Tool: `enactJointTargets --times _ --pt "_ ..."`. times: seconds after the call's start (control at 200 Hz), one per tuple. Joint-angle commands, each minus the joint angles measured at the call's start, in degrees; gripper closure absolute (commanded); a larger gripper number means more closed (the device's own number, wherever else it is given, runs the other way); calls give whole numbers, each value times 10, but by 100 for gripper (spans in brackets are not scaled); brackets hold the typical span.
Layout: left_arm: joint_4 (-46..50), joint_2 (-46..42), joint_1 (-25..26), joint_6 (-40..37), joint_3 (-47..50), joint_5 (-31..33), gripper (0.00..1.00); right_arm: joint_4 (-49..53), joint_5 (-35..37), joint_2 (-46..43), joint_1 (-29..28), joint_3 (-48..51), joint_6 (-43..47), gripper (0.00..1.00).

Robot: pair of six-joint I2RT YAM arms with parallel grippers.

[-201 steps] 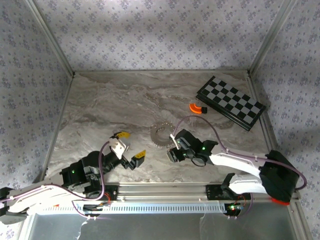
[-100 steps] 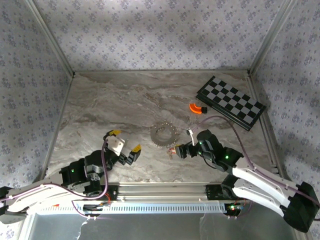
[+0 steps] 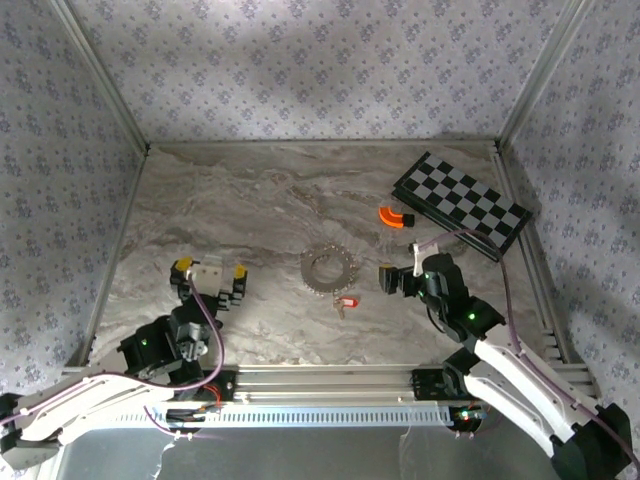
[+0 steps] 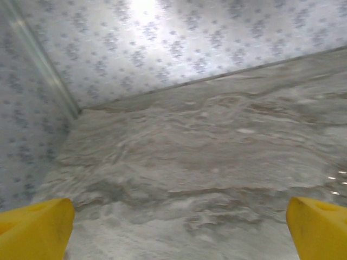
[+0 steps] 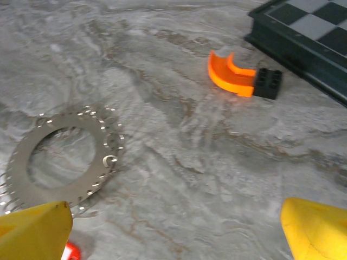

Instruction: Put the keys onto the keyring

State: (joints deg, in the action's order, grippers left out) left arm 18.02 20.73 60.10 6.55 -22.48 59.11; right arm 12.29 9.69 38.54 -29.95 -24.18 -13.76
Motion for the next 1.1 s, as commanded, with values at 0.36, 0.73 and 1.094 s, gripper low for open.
enactJointTargets --times 0.36,0.73,1.094 --pt "-138 30 -201 -80 105 -83 1 13 84 -19 85 20 -5 0" --pt "-179 -16 -309 -115 153 -189 1 -111 130 -76 100 77 88 0" --pt "-283 86 -388 -127 159 -256 1 -264 131 -18 124 149 127 1"
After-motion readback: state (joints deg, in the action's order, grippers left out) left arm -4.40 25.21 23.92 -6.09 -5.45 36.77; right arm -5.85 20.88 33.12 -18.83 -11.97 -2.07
